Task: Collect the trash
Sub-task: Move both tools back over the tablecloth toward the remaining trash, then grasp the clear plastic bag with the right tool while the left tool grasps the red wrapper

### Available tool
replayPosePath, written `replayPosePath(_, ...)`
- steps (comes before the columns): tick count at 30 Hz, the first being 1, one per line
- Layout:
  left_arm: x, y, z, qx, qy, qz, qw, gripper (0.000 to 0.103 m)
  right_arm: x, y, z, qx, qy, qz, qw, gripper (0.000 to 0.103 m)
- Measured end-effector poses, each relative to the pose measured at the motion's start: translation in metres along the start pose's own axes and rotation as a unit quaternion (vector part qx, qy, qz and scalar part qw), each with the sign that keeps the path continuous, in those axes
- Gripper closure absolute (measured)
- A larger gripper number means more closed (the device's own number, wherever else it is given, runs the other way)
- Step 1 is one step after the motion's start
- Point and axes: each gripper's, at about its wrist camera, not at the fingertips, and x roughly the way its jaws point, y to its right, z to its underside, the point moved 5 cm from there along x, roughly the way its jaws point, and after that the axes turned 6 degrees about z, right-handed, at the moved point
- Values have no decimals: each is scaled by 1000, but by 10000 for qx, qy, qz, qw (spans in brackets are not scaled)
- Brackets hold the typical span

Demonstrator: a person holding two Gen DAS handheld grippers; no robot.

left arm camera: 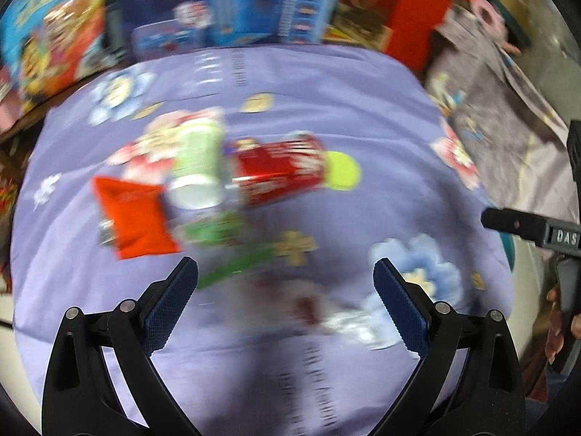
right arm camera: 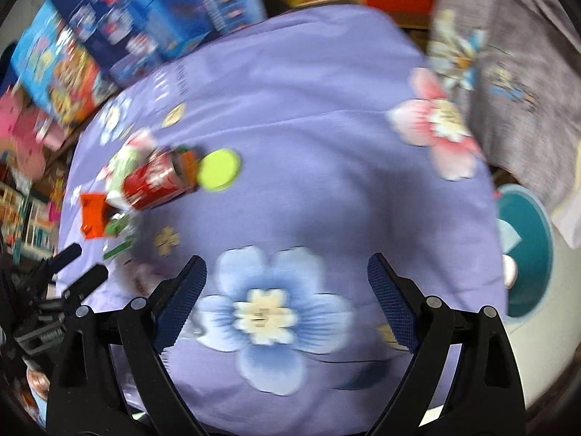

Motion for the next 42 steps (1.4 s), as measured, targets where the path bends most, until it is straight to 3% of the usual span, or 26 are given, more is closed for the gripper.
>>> replayPosePath(10,-9,-114,28,-977,-42,-273,9948,6,39,-116,7,-923,-608,-425,9930,17)
replayPosePath(15,-5,-137,43,-1172,-154,-342,9924,6,69,-156,37,-1415,-1114,-620,9817,17)
replayPosePath(19,-3,-148,51,-1257,-195,-330,9913,6,83,-171,51,-1584,-1180,-657,9781,17)
replayPosePath(22,-2,-149,53,-1267,-219,-313,9912,6,90,-177,56,-1651,-1163,-664,9771,17)
replayPosePath(24,-2,-148,53,-1273,-223,-303,9912,6,94,-179,58,-1687,-1142,-674,9767,25)
replayPosePath(26,-1,-148,53,-1271,-225,-302,9912,6,96,-181,61,-1768,-1136,-690,9752,52)
replayPosePath(28,0,-146,50,-1260,-229,-300,9913,6,95,-177,63,-1822,-1111,-674,9746,65)
replayPosePath(37,19,-148,5,-1388,-66,-86,9903,6,78,-130,50,-1415,-862,-405,9853,66)
replayPosePath(42,43,-157,-16,-1462,-133,-181,9890,6,73,-97,44,-1029,-781,-302,9912,66)
